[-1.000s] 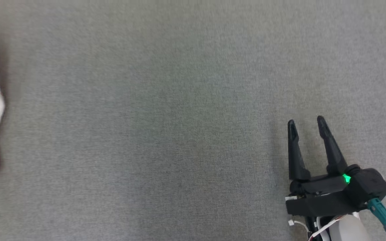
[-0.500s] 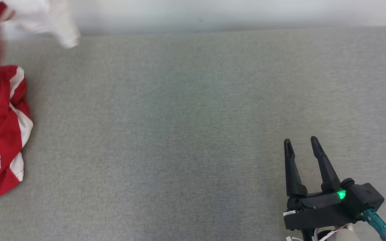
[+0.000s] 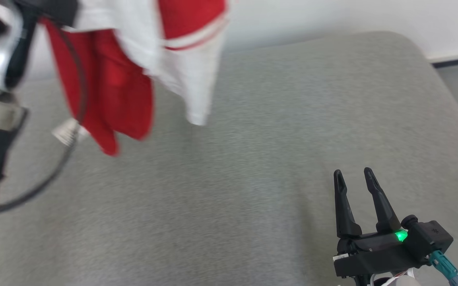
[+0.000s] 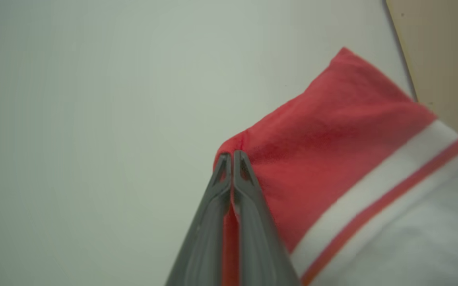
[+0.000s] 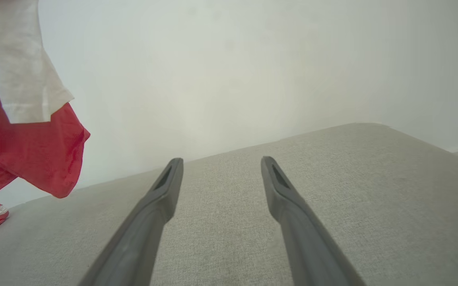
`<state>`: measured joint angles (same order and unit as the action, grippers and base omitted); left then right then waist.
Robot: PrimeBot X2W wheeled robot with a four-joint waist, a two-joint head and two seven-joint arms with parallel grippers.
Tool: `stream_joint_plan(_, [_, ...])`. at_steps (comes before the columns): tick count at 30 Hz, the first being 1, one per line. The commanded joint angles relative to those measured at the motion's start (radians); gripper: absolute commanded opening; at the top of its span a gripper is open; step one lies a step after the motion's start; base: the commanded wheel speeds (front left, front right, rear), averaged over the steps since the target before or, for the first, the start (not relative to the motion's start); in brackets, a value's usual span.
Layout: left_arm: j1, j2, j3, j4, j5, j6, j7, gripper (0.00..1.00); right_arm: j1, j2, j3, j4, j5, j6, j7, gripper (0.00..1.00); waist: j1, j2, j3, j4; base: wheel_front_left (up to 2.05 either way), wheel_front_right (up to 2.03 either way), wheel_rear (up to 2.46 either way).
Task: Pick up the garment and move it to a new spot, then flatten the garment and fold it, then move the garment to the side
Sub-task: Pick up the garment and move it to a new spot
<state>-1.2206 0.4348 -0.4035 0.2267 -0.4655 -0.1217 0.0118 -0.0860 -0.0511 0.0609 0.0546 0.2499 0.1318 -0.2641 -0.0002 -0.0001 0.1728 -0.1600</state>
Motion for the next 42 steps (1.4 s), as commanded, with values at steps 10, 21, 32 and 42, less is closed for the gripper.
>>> stream_joint_plan(10, [0.111,-0.104,-0.074,-0.074,-0.037,0.028,0.01,0.0,0.017,0.002,-0.003,0.003,0.034,-0.002,-0.001,1.0,0.0002,0.0001,0.023,-0.168,0.0,0.0,0.0])
stream_joint_plan(21, [0.377,-0.171,-0.139,0.072,-0.076,0.06,-0.075,0.0,0.004,0.002,0.005,0.0,0.039,-0.002,-0.001,1.0,0.0002,0.0001,0.052,-0.18,0.0,0.0,0.0])
stream_joint_plan(32, [0.625,-0.233,-0.193,0.328,-0.088,0.07,-0.227,0.0,-0.014,0.002,0.026,0.017,0.022,-0.002,-0.001,1.0,0.0002,0.0001,0.051,-0.144,0.0,0.0,0.0])
stream_joint_plan(42, [0.605,-0.291,-0.155,0.279,-0.031,0.061,-0.278,1.0,0.002,0.002,0.012,0.018,0.009,-0.002,-0.001,1.0,0.0002,0.0001,0.005,-0.063,0.0,0.0,0.0])
